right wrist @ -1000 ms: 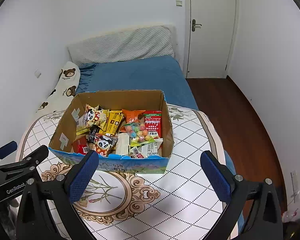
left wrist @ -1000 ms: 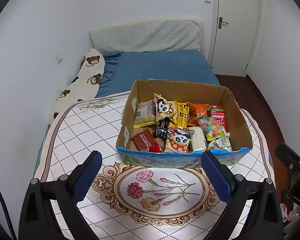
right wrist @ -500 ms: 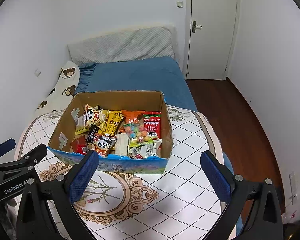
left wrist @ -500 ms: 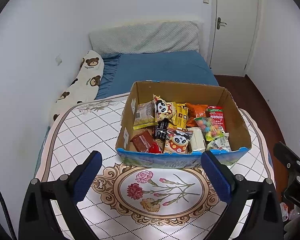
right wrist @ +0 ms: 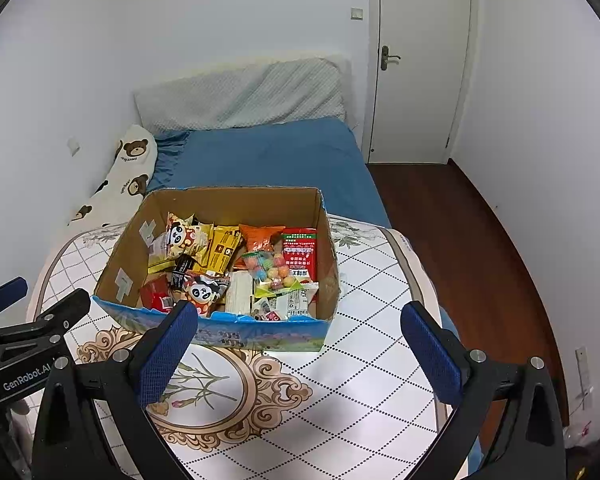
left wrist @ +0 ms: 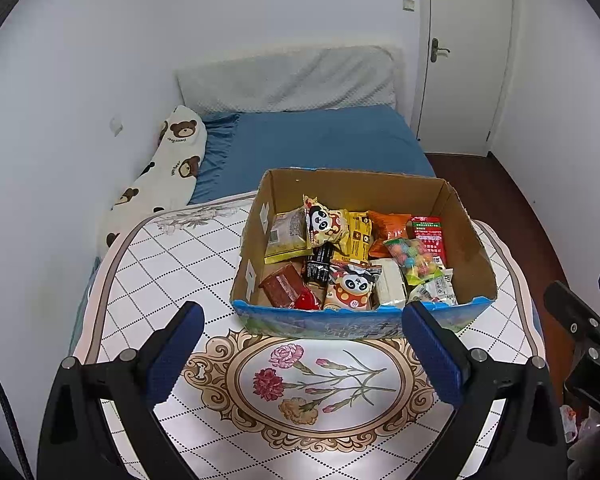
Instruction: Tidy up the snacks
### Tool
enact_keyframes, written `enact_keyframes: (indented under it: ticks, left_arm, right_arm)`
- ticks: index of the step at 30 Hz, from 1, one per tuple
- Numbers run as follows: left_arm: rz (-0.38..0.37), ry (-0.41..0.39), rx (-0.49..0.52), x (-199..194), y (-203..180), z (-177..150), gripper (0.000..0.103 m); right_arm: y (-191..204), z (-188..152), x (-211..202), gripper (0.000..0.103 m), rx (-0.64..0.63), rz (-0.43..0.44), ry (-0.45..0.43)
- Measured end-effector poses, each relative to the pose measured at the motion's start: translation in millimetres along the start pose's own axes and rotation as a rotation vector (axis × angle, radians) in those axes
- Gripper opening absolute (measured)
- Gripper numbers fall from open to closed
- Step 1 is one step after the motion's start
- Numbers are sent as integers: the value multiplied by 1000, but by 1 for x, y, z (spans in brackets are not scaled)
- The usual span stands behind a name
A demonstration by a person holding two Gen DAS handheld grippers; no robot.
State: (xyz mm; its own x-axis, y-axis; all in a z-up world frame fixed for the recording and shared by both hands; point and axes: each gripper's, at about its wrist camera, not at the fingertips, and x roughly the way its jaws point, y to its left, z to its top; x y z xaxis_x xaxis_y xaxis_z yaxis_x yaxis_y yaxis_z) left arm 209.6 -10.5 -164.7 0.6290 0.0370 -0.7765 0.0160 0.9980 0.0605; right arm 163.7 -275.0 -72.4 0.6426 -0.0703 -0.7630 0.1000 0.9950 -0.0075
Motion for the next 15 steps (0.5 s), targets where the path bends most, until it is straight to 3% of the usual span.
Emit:
enact_keyframes:
  ticks: [15]
  left_arm:
    - [-6,-13,0,-7,-3,3,102]
  right_arm:
    - [-2,-2,-4,103,8,-2,-5]
